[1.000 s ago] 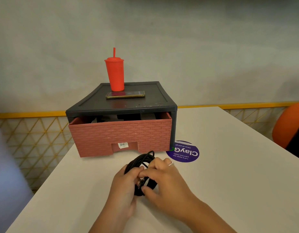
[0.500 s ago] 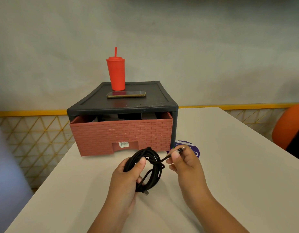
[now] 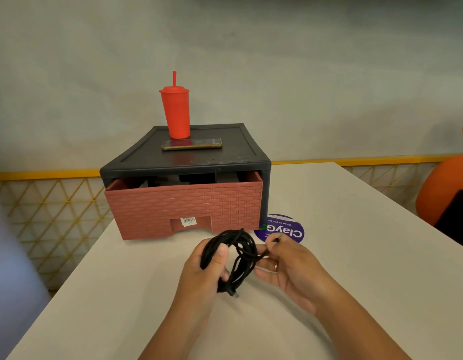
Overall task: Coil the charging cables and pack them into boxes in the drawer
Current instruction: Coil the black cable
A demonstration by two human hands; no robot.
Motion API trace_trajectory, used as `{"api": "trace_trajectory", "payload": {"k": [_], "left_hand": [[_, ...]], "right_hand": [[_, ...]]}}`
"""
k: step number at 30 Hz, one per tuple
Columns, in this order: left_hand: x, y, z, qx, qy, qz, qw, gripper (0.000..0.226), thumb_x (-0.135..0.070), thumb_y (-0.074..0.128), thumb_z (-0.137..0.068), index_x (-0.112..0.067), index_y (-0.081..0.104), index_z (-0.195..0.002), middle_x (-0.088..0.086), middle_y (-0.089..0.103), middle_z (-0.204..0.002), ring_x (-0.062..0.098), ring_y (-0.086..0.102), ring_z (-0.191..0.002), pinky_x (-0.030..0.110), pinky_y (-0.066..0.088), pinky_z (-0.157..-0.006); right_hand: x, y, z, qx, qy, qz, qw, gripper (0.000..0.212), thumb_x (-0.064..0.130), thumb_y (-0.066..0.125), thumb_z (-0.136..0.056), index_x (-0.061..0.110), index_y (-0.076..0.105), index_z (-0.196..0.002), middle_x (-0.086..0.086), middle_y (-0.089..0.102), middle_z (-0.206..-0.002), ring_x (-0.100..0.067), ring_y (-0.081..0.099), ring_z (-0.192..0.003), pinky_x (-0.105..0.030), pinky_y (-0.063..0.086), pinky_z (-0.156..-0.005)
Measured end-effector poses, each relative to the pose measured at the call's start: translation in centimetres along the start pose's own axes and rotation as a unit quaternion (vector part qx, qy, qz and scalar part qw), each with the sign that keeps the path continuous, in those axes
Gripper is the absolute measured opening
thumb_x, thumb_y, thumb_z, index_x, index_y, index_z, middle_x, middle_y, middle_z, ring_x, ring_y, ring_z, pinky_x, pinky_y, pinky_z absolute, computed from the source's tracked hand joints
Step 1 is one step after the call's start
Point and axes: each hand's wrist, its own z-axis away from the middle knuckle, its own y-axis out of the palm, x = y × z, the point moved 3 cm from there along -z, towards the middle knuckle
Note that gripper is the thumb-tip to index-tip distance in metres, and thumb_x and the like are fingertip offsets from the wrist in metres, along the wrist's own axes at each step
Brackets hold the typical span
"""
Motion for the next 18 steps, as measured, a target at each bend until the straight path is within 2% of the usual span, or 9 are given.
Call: {"api": "trace_trajectory", "payload": {"k": [3,6,8,11,13,15,17,18], "left_hand": [[0.5,2.2,0.7,0.153,0.038,-0.072,0.985,0.022,-0.045,0.052,-0.081,-0.032,0.062,-0.096,-0.009,0.059,-0.063,0.009,0.056,-0.067,0.017,0.045,-0.067],[1.0,5.2,1.3,0.26,0.111,-0.215,0.935,0.034,-0.052,0.043,-0.08,-0.044,0.057,-0.11,-0.018,0.064,-0.094,0.002,0.057,-0.089,0.019,0.043,-0.081],[1.1,6.9,1.0,0.275,0.186,-0.346,0.877,0.044,-0.05,0.035,-0.087,-0.037,0.051,-0.125,-0.015,0.059,-0.115,0.002,0.049,-0.105,0.015,0.036,-0.091],[1.1,8.9,0.4,0.262,0.263,-0.438,0.819,0.049,-0.046,0.028,-0.091,-0.029,0.048,-0.132,-0.005,0.055,-0.117,0.012,0.044,-0.109,0.016,0.026,-0.094],[1.8,10.2,0.1,0.263,0.292,-0.461,0.796,0.046,-0.042,0.03,-0.091,-0.025,0.053,-0.127,0.001,0.057,-0.109,0.019,0.048,-0.103,0.021,0.03,-0.093],[3.0,11.3,-0.1,0.269,0.303,-0.482,0.777,0.042,-0.036,0.035,-0.092,-0.019,0.058,-0.122,0.007,0.06,-0.104,0.026,0.052,-0.099,0.031,0.04,-0.092],[3.8,12.1,-0.1,0.268,0.304,-0.486,0.774,0.039,-0.031,0.038,-0.091,-0.015,0.061,-0.118,0.009,0.061,-0.101,0.029,0.055,-0.097,0.037,0.045,-0.088],[3.9,12.3,-0.1,0.264,0.302,-0.483,0.779,0.036,-0.029,0.04,-0.091,-0.014,0.062,-0.117,0.009,0.061,-0.101,0.029,0.056,-0.097,0.037,0.046,-0.087]], "right_hand": [[0.7,-2.9,0.9,-0.035,-0.015,0.015,0.999,0.021,-0.003,0.038,-0.093,0.012,0.045,-0.082,-0.008,0.071,-0.078,-0.013,0.061,-0.061,-0.023,0.055,-0.057],[1.4,-6.5,1.6,-0.051,-0.019,0.03,0.998,0.019,-0.007,0.037,-0.093,0.008,0.047,-0.085,-0.013,0.07,-0.079,-0.02,0.063,-0.066,-0.026,0.055,-0.055],[1.7,-8.6,1.8,-0.069,-0.019,0.049,0.996,0.02,-0.008,0.035,-0.094,0.005,0.049,-0.089,-0.012,0.068,-0.077,-0.02,0.063,-0.065,-0.027,0.054,-0.056],[2.0,-11.1,1.4,-0.119,-0.018,0.079,0.99,0.022,-0.008,0.035,-0.094,0.002,0.054,-0.091,-0.013,0.065,-0.078,-0.019,0.059,-0.063,-0.025,0.053,-0.055],[2.2,-12.2,1.1,-0.153,-0.009,0.09,0.984,0.021,-0.006,0.039,-0.093,0.001,0.058,-0.088,-0.014,0.062,-0.079,-0.017,0.057,-0.061,-0.024,0.053,-0.056],[2.2,-13.1,0.8,-0.181,-0.001,0.118,0.976,0.017,-0.001,0.047,-0.091,0.001,0.061,-0.083,-0.014,0.061,-0.078,-0.019,0.056,-0.066,-0.026,0.052,-0.064],[2.0,-13.6,0.7,-0.194,-0.002,0.182,0.964,0.012,0.005,0.057,-0.087,0.0,0.065,-0.079,-0.015,0.062,-0.075,-0.023,0.057,-0.07,-0.031,0.049,-0.071],[2.0,-13.7,0.8,-0.201,-0.009,0.222,0.954,0.01,0.008,0.061,-0.084,0.0,0.066,-0.08,-0.013,0.063,-0.074,-0.023,0.057,-0.069,-0.03,0.048,-0.07]]}}
